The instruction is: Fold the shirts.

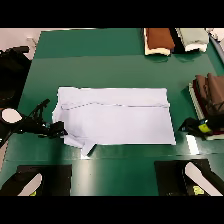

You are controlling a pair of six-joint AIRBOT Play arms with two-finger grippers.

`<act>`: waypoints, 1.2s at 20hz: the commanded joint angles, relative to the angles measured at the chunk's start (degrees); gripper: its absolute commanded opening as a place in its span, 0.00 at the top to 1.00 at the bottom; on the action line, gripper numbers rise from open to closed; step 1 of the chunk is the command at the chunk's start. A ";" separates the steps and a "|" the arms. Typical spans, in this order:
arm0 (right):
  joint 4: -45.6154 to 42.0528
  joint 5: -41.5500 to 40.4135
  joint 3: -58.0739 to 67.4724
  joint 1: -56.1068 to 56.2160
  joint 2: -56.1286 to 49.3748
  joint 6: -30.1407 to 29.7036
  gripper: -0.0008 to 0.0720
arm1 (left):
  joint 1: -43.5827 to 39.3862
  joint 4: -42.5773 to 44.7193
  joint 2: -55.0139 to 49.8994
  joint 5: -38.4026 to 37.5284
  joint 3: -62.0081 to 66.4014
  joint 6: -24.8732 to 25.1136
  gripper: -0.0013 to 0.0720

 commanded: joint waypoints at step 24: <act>-8.00 -1.64 12.92 16.61 9.20 0.35 0.96 | -0.04 5.68 9.25 -0.48 10.97 3.98 0.95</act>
